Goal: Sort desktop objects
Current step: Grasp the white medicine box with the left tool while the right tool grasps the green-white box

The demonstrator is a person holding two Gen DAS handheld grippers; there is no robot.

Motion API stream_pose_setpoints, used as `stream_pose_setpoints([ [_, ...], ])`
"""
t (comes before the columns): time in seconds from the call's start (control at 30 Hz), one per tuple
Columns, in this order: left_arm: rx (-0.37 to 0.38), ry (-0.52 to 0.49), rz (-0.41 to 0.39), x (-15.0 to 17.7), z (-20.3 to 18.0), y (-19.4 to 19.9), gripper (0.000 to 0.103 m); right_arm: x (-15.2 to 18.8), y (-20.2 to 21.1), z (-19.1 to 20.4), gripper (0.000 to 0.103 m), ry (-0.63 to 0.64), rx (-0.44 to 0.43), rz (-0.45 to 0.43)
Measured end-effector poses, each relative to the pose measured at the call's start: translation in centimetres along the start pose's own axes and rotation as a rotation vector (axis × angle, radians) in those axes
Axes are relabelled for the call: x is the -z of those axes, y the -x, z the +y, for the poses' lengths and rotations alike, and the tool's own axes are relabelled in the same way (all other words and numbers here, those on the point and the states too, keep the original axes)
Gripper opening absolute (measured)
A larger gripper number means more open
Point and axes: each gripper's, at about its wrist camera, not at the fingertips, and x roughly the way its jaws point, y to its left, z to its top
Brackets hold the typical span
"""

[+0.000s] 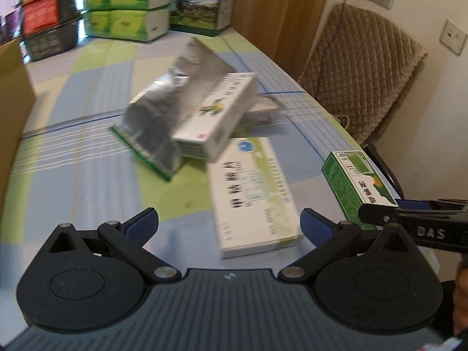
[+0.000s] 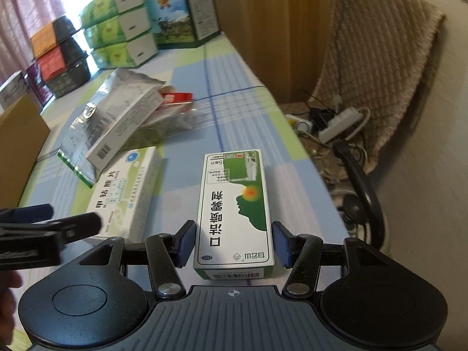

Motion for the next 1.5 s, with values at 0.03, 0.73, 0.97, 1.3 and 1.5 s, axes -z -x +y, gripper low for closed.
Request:
stream_pose_setpoints([
  [0.03,0.005,-0.01,0.0,0.0,-0.5,-0.3,0.101,0.1,0.2,-0.3,0.053,-0.009,0.002,-0.001],
  [0.73,-0.147,-0.076,0.047,6.3,4.1,4.6,0.068,3.1,0.3,4.7,0.053,0.142,-0.071,-0.001],
  [0.97,-0.162,-0.061,0.02,5.9,5.3,5.0,0.073,2.2,-1.0,5.7,0.063,0.167,-0.048,0.004],
  [1.3,-0.156,-0.071,0.028,4.4,5.4,2.5,0.072,1.2,-2.5,5.8,0.063,0.179,-0.021,0.015],
  [1.5,-0.147,-0.057,0.042,4.3,5.8,1.9,0.068,1.1,-3.0,6.1,0.063,0.182,-0.019,0.023],
])
